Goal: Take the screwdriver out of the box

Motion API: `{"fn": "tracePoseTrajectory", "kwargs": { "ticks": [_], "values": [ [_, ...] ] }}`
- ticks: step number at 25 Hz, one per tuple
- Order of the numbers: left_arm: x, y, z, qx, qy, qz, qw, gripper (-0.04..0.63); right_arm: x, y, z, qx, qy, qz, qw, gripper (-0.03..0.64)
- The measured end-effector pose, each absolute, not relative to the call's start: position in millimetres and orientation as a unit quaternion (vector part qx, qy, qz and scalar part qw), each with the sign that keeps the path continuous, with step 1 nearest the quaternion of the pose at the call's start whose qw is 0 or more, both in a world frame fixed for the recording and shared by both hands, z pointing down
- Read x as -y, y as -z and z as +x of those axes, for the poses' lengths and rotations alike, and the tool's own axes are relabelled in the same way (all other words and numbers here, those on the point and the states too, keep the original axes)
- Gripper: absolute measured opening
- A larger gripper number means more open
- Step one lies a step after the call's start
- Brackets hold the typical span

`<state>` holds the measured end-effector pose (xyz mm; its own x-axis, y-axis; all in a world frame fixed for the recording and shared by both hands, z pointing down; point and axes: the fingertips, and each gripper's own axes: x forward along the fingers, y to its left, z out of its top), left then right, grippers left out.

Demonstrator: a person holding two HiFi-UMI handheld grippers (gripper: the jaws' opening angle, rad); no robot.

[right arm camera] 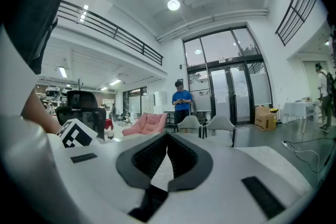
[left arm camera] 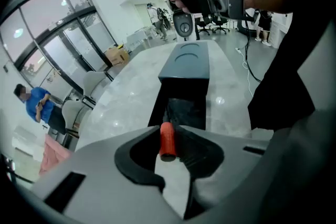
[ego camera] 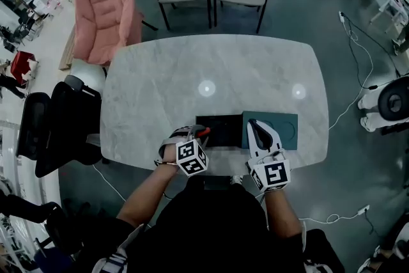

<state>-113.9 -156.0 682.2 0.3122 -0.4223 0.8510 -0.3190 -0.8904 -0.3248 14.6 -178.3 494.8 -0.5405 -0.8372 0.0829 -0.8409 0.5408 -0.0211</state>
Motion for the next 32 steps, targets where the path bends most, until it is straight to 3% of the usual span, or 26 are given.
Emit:
{"fn": "tracePoseTrajectory", "kwargs": {
  "ticks": [6, 16, 26, 32],
  "values": [
    [156.4, -634.7, -114.8, -0.291, 0.434, -0.852, 0.035, 0.087, 180.8, -491.1, 8.4, 0.879, -0.025, 0.474, 0.03, 0.025],
    [177.1, -528.8, -124.9, -0.385, 0.148, -0.909, -0.067, 0.086, 182.8, -483.1, 3.0, 0.883, -0.013, 0.469, 0.024, 0.025],
    [173.9, -445.4, -137.3, -0.47, -0.011, -0.883, -0.012, 0.084, 184.8, -464.6, -7.1, 0.886, -0.003, 0.463, 0.014, 0.025],
    [175.0, -421.2, -150.0, -0.513, -0.034, -0.858, 0.014, 0.084, 187.1, -441.4, -12.0, 0.885, -0.003, 0.466, 0.001, 0.025]
  ]
}}
